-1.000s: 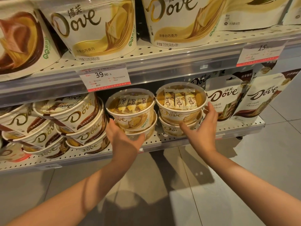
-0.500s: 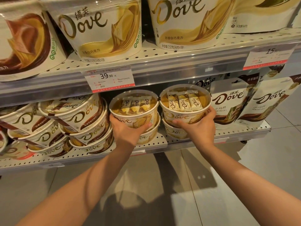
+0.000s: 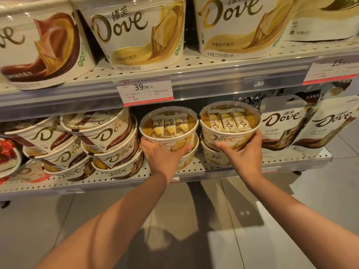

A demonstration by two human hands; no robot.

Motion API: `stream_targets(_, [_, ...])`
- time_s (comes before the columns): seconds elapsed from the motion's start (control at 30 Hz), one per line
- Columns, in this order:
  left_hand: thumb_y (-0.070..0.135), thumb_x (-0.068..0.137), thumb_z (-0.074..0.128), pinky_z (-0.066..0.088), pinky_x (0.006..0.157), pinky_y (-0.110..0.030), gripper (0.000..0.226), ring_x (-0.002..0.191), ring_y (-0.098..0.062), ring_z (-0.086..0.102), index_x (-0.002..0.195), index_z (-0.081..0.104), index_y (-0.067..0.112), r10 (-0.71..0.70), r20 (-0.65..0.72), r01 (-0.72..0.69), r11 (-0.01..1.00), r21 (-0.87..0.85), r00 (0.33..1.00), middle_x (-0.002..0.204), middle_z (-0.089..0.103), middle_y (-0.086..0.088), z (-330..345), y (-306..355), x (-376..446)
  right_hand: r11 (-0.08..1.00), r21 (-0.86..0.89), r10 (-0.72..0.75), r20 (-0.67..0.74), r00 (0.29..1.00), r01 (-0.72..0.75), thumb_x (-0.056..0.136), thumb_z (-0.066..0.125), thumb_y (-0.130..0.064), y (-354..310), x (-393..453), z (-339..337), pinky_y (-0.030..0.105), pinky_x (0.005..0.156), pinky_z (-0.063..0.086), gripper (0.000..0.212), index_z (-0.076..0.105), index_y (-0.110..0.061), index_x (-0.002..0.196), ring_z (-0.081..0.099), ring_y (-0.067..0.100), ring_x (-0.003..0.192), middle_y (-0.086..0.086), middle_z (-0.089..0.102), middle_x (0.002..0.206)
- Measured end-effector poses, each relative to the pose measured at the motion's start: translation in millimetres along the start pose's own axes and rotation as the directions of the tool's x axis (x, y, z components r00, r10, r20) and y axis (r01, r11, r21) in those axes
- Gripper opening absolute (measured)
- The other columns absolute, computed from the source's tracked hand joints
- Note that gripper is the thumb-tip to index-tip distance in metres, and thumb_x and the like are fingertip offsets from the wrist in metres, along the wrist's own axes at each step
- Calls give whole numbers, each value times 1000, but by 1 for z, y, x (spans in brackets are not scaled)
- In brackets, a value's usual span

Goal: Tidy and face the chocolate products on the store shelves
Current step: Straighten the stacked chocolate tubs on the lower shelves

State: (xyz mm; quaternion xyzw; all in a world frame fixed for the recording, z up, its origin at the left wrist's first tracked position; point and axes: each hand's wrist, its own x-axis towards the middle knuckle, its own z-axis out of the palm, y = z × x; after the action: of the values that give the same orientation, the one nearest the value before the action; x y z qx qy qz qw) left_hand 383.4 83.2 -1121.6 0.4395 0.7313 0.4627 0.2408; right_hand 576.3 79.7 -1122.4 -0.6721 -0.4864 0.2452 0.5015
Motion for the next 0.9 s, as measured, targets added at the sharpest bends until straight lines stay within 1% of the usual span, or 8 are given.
stream_targets(0.2, [46,43,90,25,115,-39,136,139,-20,23,146,5,20,0,74,2,1000,-26,997,147,24,-4,-9,-1,-3,1000,5,-9,16,1000,9,56,84,-45,-8,-8,-1,40,107,39,107,25,-20,142,41,18,130,2,44,141])
stream_targets(0.33, [44,37,90,34,110,-44,130,132,-18,37,144,17,28,18,222,5,995,-100,975,142,39,1,-34,5,-4,1000,28,16,-63,998,-14,66,82,-35,-21,-25,-5,40,116,21,111,11,-15,149,20,22,142,6,21,154])
stream_targets(0.4, [37,44,91,36,108,-38,119,126,-13,43,142,25,21,45,275,-21,995,-93,961,136,44,7,-53,11,-9,998,53,-8,-113,994,15,72,78,-27,-32,-37,-10,40,117,19,103,10,-15,149,17,21,143,5,16,155])
stream_targets(0.5, [25,62,85,36,99,-23,90,116,-6,41,136,34,15,150,298,-132,988,-78,943,121,41,12,-90,16,-21,982,62,-166,-133,977,176,78,73,-19,-55,-51,-14,42,115,25,87,19,-16,146,23,18,140,5,23,151])
stream_targets(0.63, [25,67,82,49,89,-34,61,100,-13,51,116,45,22,231,120,-228,973,-42,965,107,51,5,-144,16,-16,954,29,-301,36,953,300,81,68,-15,-93,-61,5,31,112,26,76,25,-18,144,27,12,136,2,29,148])
stream_targets(0.7, [23,68,81,50,83,-30,53,94,-15,53,108,45,20,285,-14,-285,958,14,958,101,52,1,-166,10,-8,937,46,-350,144,926,347,82,67,-14,-112,-66,24,26,109,28,75,25,-18,144,30,8,132,0,32,145])
stream_targets(0.8, [21,69,80,40,80,-16,54,93,-17,48,106,42,16,319,-191,-308,947,87,928,102,48,-5,-194,-3,5,930,56,-362,301,882,363,80,69,-17,-136,-72,56,21,106,26,81,21,-17,146,30,7,130,0,31,146])
stream_targets(0.9, [19,69,81,39,85,-26,59,95,-16,40,110,39,12,302,-311,-276,953,127,901,105,40,-5,-215,-15,19,920,-31,-340,436,833,391,77,73,-19,-156,-74,83,24,105,25,89,17,-16,146,28,17,136,3,27,149])
